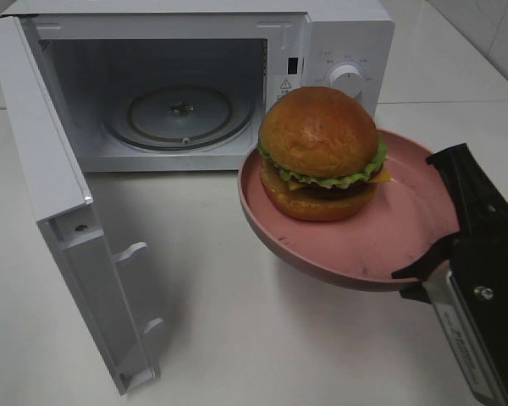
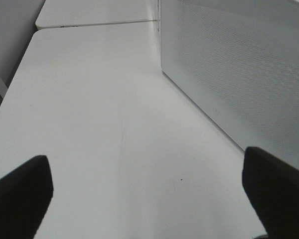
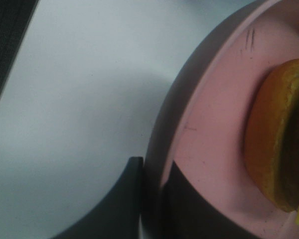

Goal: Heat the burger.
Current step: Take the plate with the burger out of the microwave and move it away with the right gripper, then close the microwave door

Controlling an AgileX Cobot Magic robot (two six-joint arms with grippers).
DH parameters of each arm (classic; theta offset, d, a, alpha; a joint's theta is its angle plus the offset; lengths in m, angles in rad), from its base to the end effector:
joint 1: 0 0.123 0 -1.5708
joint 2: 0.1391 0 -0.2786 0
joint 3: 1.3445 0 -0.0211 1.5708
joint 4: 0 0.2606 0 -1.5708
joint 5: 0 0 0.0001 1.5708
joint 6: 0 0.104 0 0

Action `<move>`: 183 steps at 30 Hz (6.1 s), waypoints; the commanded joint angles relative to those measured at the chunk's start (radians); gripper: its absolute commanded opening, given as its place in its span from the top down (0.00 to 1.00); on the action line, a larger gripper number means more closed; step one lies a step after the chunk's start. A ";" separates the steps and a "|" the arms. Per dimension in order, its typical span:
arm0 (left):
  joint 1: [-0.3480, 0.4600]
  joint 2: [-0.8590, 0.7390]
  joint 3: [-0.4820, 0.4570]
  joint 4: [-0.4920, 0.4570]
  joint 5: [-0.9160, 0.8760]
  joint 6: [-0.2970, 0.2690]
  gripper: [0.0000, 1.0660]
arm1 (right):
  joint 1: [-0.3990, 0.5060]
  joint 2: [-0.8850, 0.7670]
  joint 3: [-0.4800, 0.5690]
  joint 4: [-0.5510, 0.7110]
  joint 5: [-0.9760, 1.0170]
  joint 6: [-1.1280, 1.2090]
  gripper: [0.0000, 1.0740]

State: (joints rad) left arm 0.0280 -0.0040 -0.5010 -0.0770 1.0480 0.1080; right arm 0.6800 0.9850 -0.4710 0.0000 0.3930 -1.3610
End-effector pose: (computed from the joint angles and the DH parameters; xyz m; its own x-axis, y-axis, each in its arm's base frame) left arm 0.0218 -0.0063 0.2778 -0.4356 0.0571 -0.8983 0.0623 0.9975 0.0332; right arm 0.1528 0.1236 0.2095 0.4966 -0.8563 -0.1421 -0.6869 -0.2876 -0.6674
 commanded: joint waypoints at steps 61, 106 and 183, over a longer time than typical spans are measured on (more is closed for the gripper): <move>-0.004 -0.021 0.002 0.000 -0.009 0.000 0.08 | -0.004 -0.040 -0.008 -0.768 0.555 1.463 0.96; -0.004 -0.021 0.002 0.000 -0.009 0.000 0.08 | -0.217 0.698 -0.114 -1.009 0.448 2.479 0.93; -0.004 -0.021 0.002 0.000 -0.009 0.000 0.08 | -0.223 -0.109 -0.222 -0.119 0.577 1.463 0.28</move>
State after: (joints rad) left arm 0.0280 -0.0040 -0.5010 -0.0770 1.0470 0.1080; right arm 0.4590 0.9280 -0.6880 -0.1260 0.9090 0.1200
